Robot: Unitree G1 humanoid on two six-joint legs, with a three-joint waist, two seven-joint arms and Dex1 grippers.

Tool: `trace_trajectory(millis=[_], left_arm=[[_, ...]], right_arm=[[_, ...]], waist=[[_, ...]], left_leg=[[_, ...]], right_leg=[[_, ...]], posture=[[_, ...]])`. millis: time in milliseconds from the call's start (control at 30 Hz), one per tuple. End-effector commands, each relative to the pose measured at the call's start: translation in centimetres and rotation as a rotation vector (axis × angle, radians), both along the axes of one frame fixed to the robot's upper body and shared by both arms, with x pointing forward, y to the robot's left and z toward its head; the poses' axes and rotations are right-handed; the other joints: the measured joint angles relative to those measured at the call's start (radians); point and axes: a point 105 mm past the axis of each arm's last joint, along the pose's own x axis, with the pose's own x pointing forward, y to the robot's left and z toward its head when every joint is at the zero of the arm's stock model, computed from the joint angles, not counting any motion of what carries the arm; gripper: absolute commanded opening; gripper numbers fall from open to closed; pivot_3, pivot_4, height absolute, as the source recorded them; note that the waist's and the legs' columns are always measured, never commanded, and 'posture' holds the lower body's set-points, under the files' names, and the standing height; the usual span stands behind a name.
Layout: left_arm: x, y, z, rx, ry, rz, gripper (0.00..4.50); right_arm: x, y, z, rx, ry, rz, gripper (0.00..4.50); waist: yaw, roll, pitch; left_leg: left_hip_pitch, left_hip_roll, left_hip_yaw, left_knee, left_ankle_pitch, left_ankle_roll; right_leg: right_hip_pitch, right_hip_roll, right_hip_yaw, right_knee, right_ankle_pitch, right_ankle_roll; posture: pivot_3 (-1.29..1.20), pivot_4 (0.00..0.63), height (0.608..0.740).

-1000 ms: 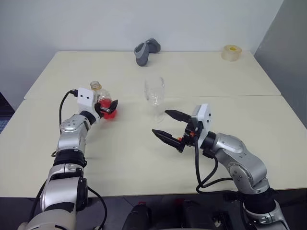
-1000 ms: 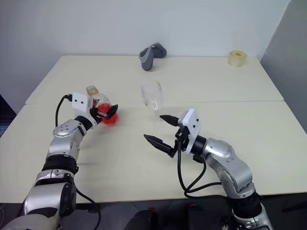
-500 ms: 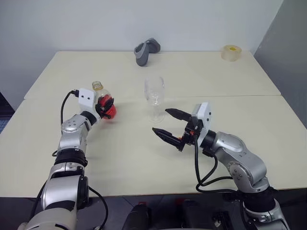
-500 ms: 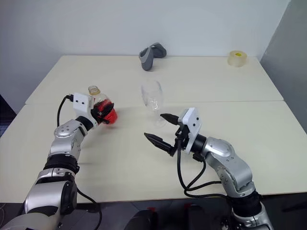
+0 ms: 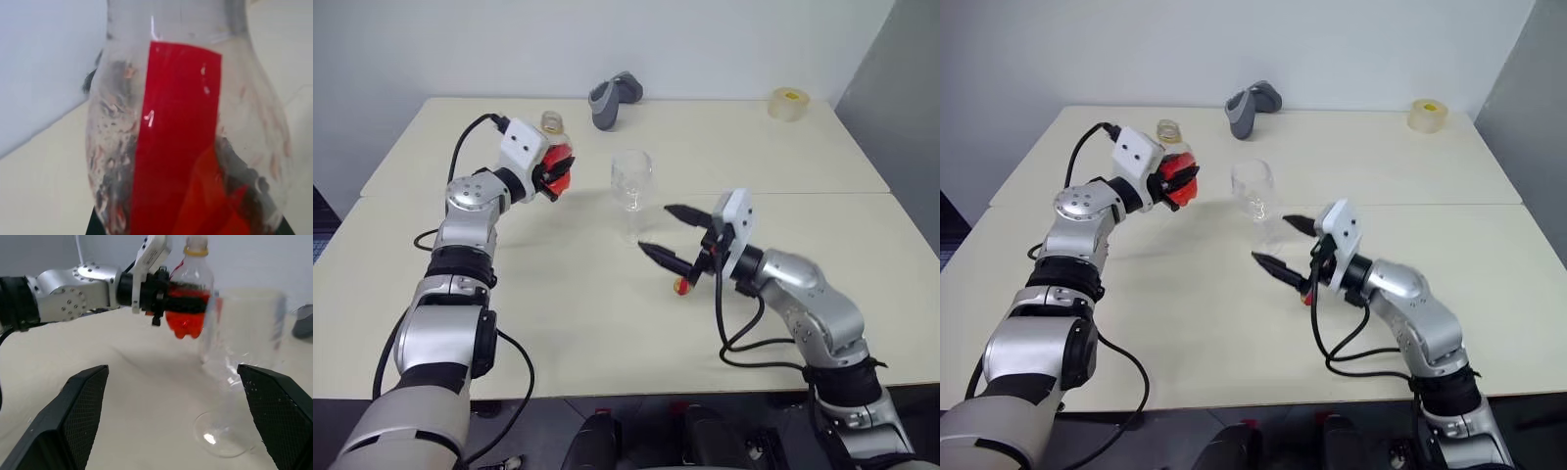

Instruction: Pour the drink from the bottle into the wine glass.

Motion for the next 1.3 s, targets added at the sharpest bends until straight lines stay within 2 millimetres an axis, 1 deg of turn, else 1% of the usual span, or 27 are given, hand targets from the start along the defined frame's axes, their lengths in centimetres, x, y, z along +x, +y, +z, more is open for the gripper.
trace_trajectory(millis=[33,67,200,267,367,433,500,600,733,833,1033,1300], left_arm=[[-0.2,-1.3,3.9,0.1,-0.131,-0.07,1.14],[-0.1,-1.4,4.0,0.108,-0.135,-0.074,1.14],[0.1,-3.0,6.4,0.193,-0.211,-0.099,1.14],[0.1,-3.4,6.8,0.243,-0.233,-0.11,1.14],[0.0,-4.2,7.2,0.337,-0.274,-0.136,1.14],[-0.1,-4.4,7.4,0.383,-0.298,-0.143,1.14],[-0.1,-4.5,7.8,0.428,-0.326,-0.14,1.14],[0.0,-4.6,8.2,0.448,-0.341,-0.128,1.14],[0.0,-4.6,8.1,0.539,-0.372,-0.127,1.14],[0.0,-4.4,8.5,0.562,-0.383,-0.114,1.14],[0.1,-4.1,8.8,0.64,-0.407,-0.092,1.14],[0.1,-4.4,9.5,0.706,-0.457,-0.086,1.14]], right_arm=[[0.7,-0.8,2.0,0.018,-0.082,-0.025,4.5],[0.9,-0.8,2.0,0.016,-0.085,-0.027,4.5],[2.5,-1.2,2.8,-0.002,-0.124,-0.069,4.5],[3.0,-1.0,2.7,-0.021,-0.139,-0.072,4.5],[3.9,-0.9,2.0,-0.038,-0.135,-0.086,4.5],[4.1,-0.9,2.1,-0.026,-0.136,-0.09,4.5],[4.1,-0.6,2.5,-0.017,-0.145,-0.078,4.5],[3.9,-0.1,2.9,-0.001,-0.154,-0.055,4.5],[3.6,0.5,4.3,0.053,-0.176,-0.028,4.5],[3.4,0.7,5.0,0.077,-0.198,-0.02,4.5],[3.3,1.0,5.0,0.082,-0.204,-0.023,4.5],[3.5,1.0,5.0,0.081,-0.208,-0.032,4.5]], waist=[[0.0,0.0,0.0],[0.0,0.0,0.0],[0.0,-0.001,0.001],[0.0,-0.001,0.001],[0.0,-0.001,0.001],[-0.001,-0.001,0.001],[-0.002,-0.001,0.001],[-0.004,-0.001,0.001],[-0.003,-0.001,0.001],[-0.003,-0.001,0.001],[-0.003,-0.001,0.001],[-0.003,-0.001,0.001]], left_leg=[[-0.001,0.0,0.0,0.0,0.0,0.0],[-0.001,0.0,0.0,0.0,0.0,0.0],[-0.002,-0.001,0.003,0.001,0.0,0.0],[-0.003,-0.001,0.005,0.001,0.0,0.0],[-0.003,-0.001,0.006,0.001,0.0,0.0],[-0.003,-0.001,0.007,0.001,0.0,0.0],[-0.004,-0.001,0.01,0.001,0.0,0.0],[-0.004,0.0,0.01,0.001,0.0,0.0],[-0.004,0.0,0.01,0.001,0.0,0.0],[-0.004,0.0,0.01,0.001,0.0,0.0],[-0.004,0.0,0.01,0.001,0.0,0.0],[-0.004,-0.001,0.01,0.001,0.0,0.0]], right_leg=[[0.0,0.0,0.0,0.0,0.0,0.0],[-0.001,0.0,-0.001,0.0,0.0,0.0],[-0.002,-0.001,0.002,0.001,0.0,0.0],[-0.004,-0.001,0.002,0.002,0.0,0.0],[-0.005,-0.001,0.002,0.003,0.0,0.0],[-0.006,-0.001,0.003,0.005,0.0,0.0],[-0.009,-0.001,0.005,0.008,0.0,0.0],[-0.01,-0.001,0.005,0.009,0.0,0.0],[-0.01,-0.001,0.005,0.009,0.0,0.0],[-0.01,-0.001,0.005,0.009,0.0,0.0],[-0.011,-0.001,0.005,0.009,0.0,0.0],[-0.011,-0.001,0.005,0.009,0.0,0.0]], posture=[[0.0,0.15,0.74],[0.0,0.15,0.74],[0.0,0.15,0.74],[0.0,0.15,0.74],[0.0,0.15,0.74],[0.0,0.15,0.74],[0.0,0.15,0.74],[0.0,0.15,0.74],[0.0,0.15,0.74],[0.0,0.15,0.74],[0.0,0.15,0.74],[0.0,0.15,0.74]])
